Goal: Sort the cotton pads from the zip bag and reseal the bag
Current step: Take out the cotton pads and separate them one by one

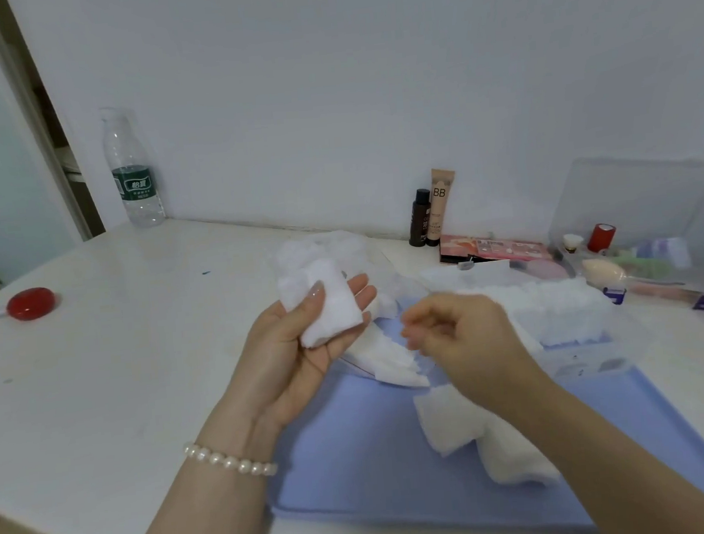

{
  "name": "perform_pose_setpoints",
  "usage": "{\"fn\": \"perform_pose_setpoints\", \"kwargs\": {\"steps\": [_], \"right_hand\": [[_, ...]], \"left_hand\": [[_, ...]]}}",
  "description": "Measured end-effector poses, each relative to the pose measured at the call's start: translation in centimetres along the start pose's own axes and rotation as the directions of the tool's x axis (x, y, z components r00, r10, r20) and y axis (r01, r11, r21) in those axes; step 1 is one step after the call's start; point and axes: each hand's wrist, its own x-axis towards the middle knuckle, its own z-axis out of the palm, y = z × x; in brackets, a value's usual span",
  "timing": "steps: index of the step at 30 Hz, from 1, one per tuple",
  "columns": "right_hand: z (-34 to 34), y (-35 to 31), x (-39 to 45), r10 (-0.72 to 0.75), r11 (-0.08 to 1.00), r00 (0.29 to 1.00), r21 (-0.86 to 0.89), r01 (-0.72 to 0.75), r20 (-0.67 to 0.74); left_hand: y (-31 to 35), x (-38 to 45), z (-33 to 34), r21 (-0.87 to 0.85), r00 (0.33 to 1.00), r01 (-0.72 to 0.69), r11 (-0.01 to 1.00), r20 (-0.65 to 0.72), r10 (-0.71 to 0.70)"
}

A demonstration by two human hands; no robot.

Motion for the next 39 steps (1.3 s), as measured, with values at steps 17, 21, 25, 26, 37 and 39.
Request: {"fn": "perform_pose_setpoints", "kwargs": {"steps": [17, 21, 25, 26, 37, 39], "right_hand": [[-0.4, 1.2, 0.9, 0.056, 0.995, 0.993, -0.084, -0.048, 0.102], [-1.7, 0.6, 1.1, 0.164, 0.971, 0.983, 0.162, -0.176, 0.088], [-3.3, -0.3, 0.5, 0.223, 0.927, 0.959, 0.266, -0.263, 0.174], [-3.6, -0.4, 0.3, 0.238, 0.917, 0.952, 0.280, -0.285, 0.192], [-6.5, 1.0, -3.8, 0.423, 0.846, 0.879, 0.252, -0.471, 0.221], [-5.6, 1.9, -4.2, 0.387, 0.921, 0.917, 0.003, -0.389, 0.093]], "left_hand": [[-0.1, -0.1, 0.3, -0.028, 0.998, 0.055, 0.998, -0.029, -0.056], [-0.2, -0.1, 0.4, -0.012, 0.999, 0.045, 0.999, -0.029, -0.046], [-0.5, -0.2, 0.5, -0.015, 0.998, 0.056, 0.998, 0.004, -0.056], [-0.5, -0.2, 0.6, -0.015, 0.998, 0.061, 0.998, 0.017, -0.061], [-1.1, -0.6, 1.5, -0.026, 0.985, 0.149, 0.989, 0.093, -0.146], [-1.3, -0.6, 2.2, 0.040, 0.976, 0.179, 0.983, 0.116, -0.182]]}}
